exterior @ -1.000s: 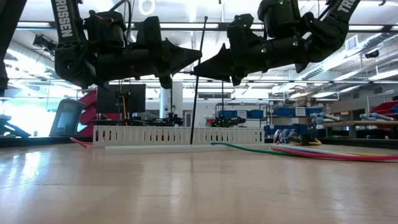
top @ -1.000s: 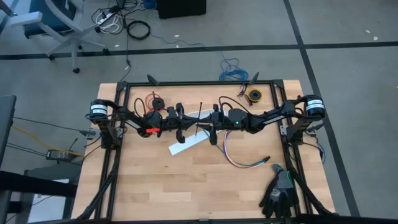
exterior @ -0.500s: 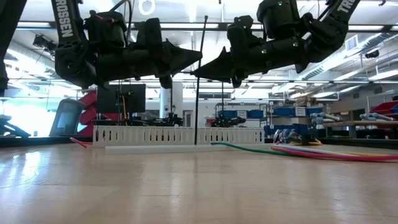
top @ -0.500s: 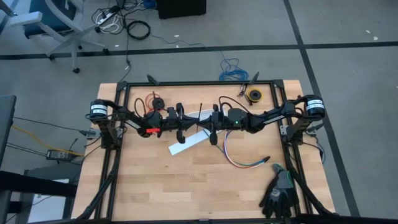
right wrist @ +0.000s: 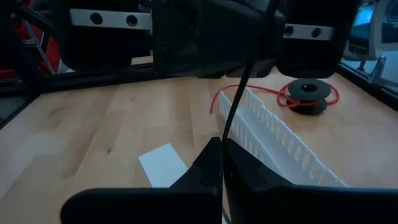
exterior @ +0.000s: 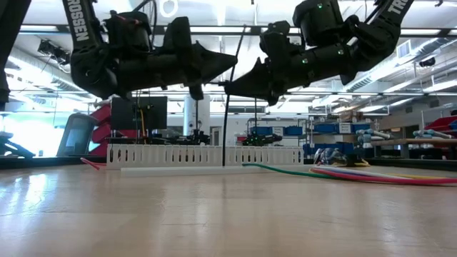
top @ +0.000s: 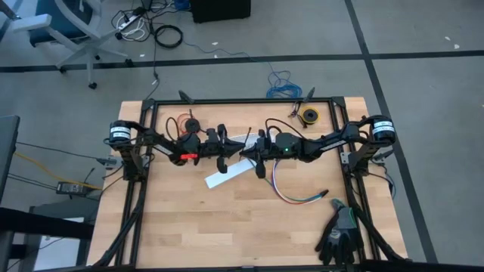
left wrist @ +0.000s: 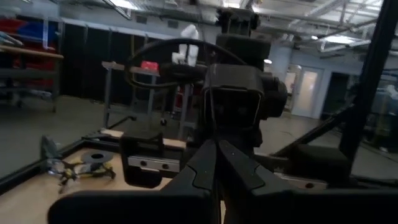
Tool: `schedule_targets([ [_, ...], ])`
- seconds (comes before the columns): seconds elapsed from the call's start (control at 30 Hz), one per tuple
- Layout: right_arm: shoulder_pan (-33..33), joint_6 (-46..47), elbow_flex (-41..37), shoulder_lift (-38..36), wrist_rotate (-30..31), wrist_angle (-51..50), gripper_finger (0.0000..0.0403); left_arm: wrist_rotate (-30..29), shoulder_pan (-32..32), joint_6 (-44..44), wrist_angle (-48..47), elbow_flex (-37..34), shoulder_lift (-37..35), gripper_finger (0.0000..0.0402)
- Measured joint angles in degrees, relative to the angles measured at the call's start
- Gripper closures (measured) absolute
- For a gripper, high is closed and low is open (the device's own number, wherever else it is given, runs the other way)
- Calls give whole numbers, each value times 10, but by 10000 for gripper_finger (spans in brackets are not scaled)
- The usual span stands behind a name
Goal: Ziptie cables
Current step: Prepare the black zip tie
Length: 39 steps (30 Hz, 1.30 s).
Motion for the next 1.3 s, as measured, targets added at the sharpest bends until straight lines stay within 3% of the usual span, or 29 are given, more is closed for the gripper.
schedule_targets([
  [0.23, 0, 6, 0, 0, -1, -2, 403, 16, 6, -2, -51, 25, 0, 333],
  [0.43, 9, 9, 0, 0, -1, -9, 403, 27, 20, 0, -36, 27, -1, 303],
  [0.6, 15, 9, 0, 0, -2, -27, 403, 34, 36, -28, -17, 27, -2, 301],
  [1.0, 16, 9, 0, 1, -33, -57, 403, 162, 81, -82, -51, 46, -3, 301],
  [1.3, 16, 9, 0, 1, -33, -72, 403, 175, 100, -92, -122, 86, -3, 301],
])
